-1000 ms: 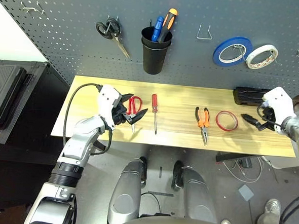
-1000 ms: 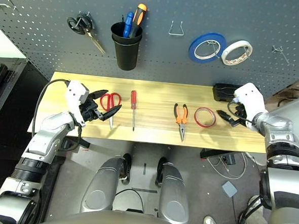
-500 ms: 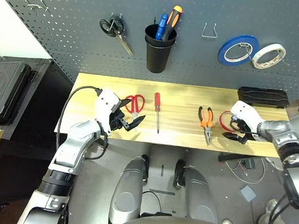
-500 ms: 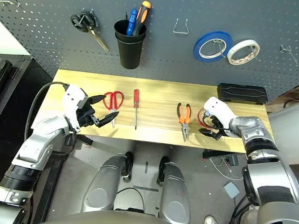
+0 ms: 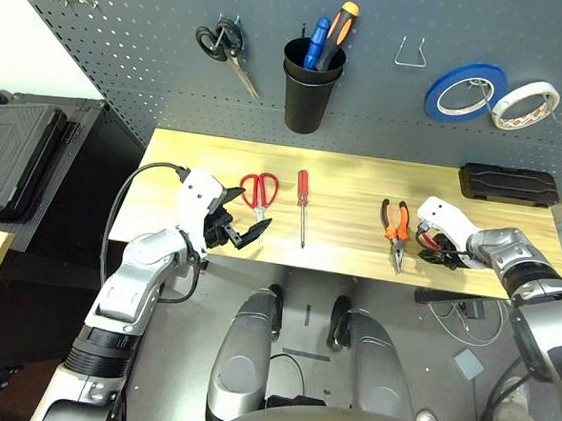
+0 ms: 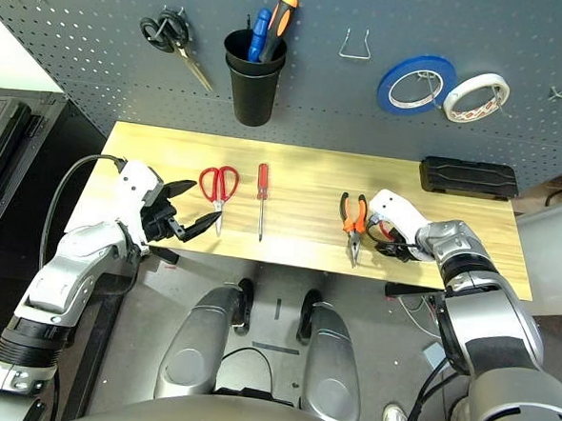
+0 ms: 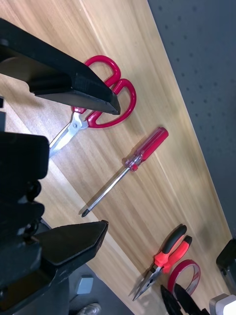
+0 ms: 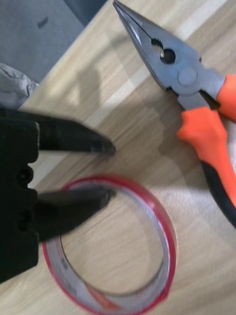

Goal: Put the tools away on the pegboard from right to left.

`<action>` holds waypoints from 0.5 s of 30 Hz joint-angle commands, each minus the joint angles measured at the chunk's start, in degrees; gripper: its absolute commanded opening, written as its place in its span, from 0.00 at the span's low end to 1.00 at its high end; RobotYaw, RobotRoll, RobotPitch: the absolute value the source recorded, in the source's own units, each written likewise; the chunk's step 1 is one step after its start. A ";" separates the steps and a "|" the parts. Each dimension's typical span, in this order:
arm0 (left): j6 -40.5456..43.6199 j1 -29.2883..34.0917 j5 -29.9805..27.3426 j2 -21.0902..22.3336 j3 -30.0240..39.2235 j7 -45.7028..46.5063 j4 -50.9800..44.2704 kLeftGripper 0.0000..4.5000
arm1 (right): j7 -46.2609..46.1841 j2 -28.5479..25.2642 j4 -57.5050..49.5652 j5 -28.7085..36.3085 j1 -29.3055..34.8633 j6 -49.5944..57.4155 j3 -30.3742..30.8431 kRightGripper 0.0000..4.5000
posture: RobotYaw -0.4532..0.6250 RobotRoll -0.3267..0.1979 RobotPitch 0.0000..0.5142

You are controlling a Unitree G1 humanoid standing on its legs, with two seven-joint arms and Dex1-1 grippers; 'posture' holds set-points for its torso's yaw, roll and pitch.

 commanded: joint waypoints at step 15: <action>0.77 -1.09 -8.12 -0.53 -1.57 -7.62 -9.12 1.00 | -20.69 -7.72 -15.45 9.04 20.45 -18.57 -14.99 0.00 | 0.63 0.62 0.54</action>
